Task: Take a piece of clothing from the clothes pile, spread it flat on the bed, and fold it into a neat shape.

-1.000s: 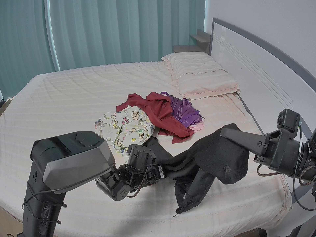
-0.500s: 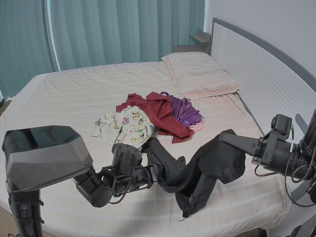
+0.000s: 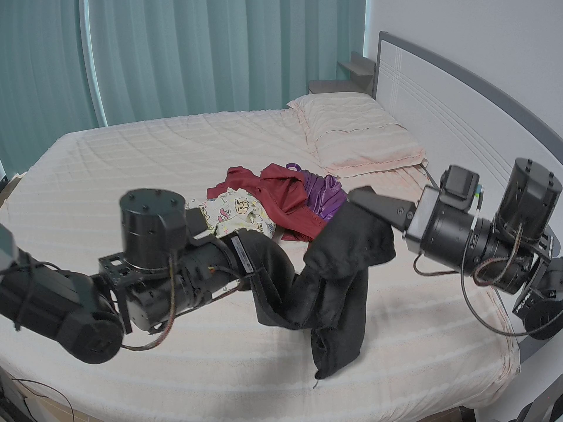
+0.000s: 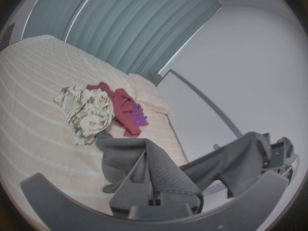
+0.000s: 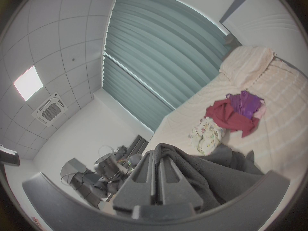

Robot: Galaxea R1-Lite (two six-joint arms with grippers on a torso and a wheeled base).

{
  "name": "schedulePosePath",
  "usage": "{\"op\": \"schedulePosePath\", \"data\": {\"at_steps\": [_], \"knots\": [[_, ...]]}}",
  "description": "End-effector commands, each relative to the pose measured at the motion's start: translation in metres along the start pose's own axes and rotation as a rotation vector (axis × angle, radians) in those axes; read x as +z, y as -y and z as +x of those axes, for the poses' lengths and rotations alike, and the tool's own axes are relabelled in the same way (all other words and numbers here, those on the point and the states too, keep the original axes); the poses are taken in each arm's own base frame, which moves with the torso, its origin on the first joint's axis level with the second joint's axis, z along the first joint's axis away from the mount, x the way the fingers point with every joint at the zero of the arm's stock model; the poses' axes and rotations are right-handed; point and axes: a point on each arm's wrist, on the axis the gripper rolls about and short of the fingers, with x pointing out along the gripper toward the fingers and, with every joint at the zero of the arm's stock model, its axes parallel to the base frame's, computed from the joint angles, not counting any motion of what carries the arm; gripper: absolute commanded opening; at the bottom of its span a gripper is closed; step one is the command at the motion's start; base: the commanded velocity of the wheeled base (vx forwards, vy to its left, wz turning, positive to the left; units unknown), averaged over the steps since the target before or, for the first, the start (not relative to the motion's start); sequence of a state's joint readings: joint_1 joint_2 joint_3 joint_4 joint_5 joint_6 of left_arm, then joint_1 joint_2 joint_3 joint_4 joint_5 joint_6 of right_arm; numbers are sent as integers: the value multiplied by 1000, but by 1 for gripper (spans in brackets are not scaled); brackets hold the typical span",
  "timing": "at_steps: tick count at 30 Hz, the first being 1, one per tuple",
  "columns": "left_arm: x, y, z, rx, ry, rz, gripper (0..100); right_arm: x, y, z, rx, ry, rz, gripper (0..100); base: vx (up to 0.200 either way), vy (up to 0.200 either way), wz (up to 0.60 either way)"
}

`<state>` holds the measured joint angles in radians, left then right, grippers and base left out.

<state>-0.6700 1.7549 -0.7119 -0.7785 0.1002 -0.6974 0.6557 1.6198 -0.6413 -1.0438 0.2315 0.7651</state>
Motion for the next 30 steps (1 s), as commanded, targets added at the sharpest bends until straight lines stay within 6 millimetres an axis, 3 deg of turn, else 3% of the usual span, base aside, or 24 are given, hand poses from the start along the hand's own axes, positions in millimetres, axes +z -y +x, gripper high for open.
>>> {"op": "schedulePosePath", "data": {"at_steps": [1, 4, 8, 9, 13, 16, 25, 30], "knots": [[52, 39, -68, -137, 198, -25, 0, 34, -35, 6, 80, 175, -43, 0, 0, 0, 0], [57, 40, -79, -116, 252, -10, 0, 38, -42, -3, 91, 197, -67, 0, 0, 0, 0], [53, 36, -79, -64, 261, -8, 0, 25, -27, -7, 36, 148, -58, 0, 0, 0, 0], [42, 30, -78, -38, 215, -4, 0, 17, -13, -7, -12, 119, -48, 0, 0, 0, 0], [18, 27, -76, -20, 108, -51, 0, 9, 5, -4, -83, 88, -31, 0, 0, 0, 0], [11, 25, -75, 5, 59, -60, 0, 8, 15, -3, -123, 80, -27, 0, 0, 0, 0], [9, 23, -74, 20, 38, -88, 0, 4, 20, -3, -145, 68, -22, 0, 0, 0, 0], [4, 20, -68, 34, 17, -138, 0, 1, 22, -4, -167, 69, -23, 0, -200, 0, 0]]}}
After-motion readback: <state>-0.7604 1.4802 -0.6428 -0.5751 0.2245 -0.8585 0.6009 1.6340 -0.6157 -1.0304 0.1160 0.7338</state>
